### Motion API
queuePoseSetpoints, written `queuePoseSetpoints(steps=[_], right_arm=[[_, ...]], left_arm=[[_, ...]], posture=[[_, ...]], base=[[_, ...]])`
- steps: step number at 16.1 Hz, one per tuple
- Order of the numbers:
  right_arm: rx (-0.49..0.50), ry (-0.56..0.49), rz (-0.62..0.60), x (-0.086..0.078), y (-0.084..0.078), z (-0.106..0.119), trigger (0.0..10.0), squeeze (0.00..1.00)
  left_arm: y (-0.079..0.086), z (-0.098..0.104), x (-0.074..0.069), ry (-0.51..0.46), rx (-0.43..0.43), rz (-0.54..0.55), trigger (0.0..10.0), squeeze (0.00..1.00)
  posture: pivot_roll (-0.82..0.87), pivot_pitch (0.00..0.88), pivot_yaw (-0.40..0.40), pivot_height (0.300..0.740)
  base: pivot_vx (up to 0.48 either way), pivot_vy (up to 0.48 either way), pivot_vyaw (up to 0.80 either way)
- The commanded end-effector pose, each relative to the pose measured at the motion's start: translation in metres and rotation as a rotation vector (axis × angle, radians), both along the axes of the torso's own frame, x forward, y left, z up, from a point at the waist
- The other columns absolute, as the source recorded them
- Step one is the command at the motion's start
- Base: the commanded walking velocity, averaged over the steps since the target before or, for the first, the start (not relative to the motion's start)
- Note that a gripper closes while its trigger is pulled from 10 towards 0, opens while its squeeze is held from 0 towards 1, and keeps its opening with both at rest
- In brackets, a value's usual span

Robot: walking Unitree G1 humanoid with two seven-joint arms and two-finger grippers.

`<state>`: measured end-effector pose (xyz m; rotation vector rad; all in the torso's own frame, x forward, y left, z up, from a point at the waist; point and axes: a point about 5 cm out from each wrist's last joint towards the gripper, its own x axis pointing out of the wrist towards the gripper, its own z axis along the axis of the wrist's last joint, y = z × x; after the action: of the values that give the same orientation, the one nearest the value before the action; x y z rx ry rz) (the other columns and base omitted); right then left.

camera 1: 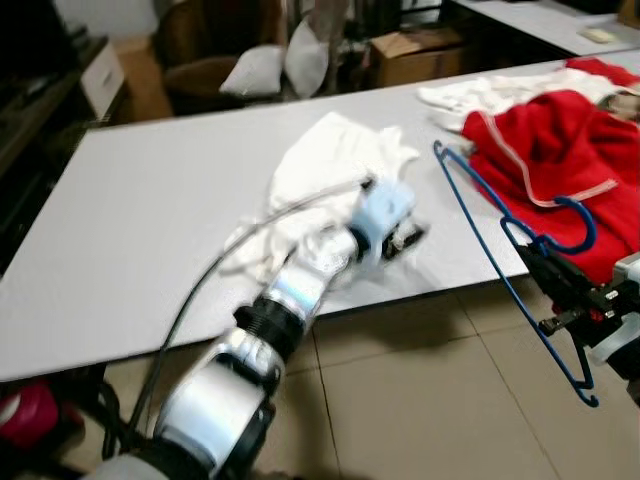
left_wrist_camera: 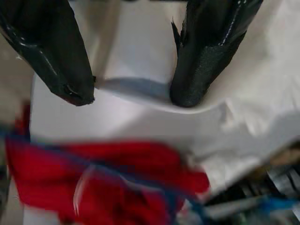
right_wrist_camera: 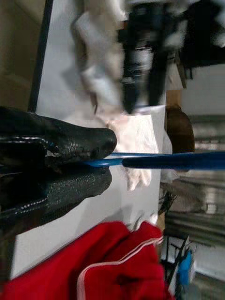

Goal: Hang hanger

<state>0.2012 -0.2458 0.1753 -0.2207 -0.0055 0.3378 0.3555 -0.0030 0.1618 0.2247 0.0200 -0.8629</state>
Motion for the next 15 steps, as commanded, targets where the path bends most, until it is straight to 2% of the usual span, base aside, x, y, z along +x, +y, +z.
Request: queuePoseSetpoints(steps=[1,2,3,4,7,9,10,11,12,13,14,15], right_arm=[[0.009,0.000,0.007,0.001,0.002,0.002,10.0,0.00],[0.012,-0.001,0.009,0.001,0.004,0.002,10.0,0.00],[0.012,-0.001,0.009,0.001,0.004,0.002,10.0,0.00],[0.015,0.001,0.013,0.002,0.005,0.001,10.0,0.00],[0.008,0.023,-0.008,0.006,0.000,-0.002,10.0,0.00],[0.007,0.020,-0.010,0.009,-0.002,0.000,10.0,0.00],[0.005,0.019,-0.008,0.010,-0.002,0.000,10.0,0.00],[0.018,0.020,0.011,0.009,0.000,0.002,10.0,0.00],[0.025,0.025,0.044,0.009,0.005,0.003,10.0,0.00],[0.026,0.026,0.054,0.009,0.007,0.003,10.0,0.00],[0.019,0.064,0.159,0.008,0.021,0.000,10.0,0.00],[0.000,0.087,0.227,0.006,0.029,-0.001,10.0,0.00]], left_arm=[[0.017,-0.005,0.001,0.032,-0.032,-0.025,10.0,0.00],[0.026,-0.010,-0.006,0.050,-0.003,-0.110,10.0,0.00],[0.026,-0.010,-0.006,0.050,-0.003,-0.110,10.0,0.00],[0.040,-0.020,-0.010,0.056,0.075,-0.165,10.0,0.00],[0.078,-0.027,-0.018,0.070,0.155,-0.168,10.0,0.00],[0.109,-0.031,-0.021,0.036,0.266,-0.084,10.0,0.00],[0.119,-0.029,-0.019,0.037,0.246,-0.004,10.0,0.00],[0.127,-0.024,-0.019,0.034,0.175,0.061,10.0,0.00],[0.135,-0.016,-0.021,0.022,0.107,0.109,10.0,0.00],[0.137,-0.013,-0.022,0.016,0.086,0.120,10.0,0.00],[0.148,-0.005,-0.029,0.020,-0.054,0.201,10.0,0.00],[0.153,-0.003,-0.032,0.024,-0.092,0.234,10.0,0.00]], posture=[[-0.08,0.000,0.122,0.740],[-0.08,0.000,0.120,0.740],[-0.08,0.000,0.120,0.740],[-0.07,0.000,0.118,0.740],[-0.06,0.000,0.100,0.740],[-0.06,0.000,0.092,0.740],[-0.06,0.000,0.092,0.740],[-0.05,0.000,0.089,0.740],[-0.05,0.000,0.091,0.740],[-0.05,0.000,0.091,0.740],[-0.04,0.000,0.100,0.740],[-0.04,0.000,0.100,0.740]], base=[[0.000,0.000,0.00],[0.000,0.000,0.00],[0.000,0.000,0.00],[0.000,0.000,0.00],[0.000,0.000,0.00],[0.000,0.000,0.00],[0.000,0.000,0.00],[0.000,0.000,0.00],[0.000,0.000,0.00],[0.000,0.000,0.00],[0.000,0.000,0.00],[0.000,0.000,0.00]])
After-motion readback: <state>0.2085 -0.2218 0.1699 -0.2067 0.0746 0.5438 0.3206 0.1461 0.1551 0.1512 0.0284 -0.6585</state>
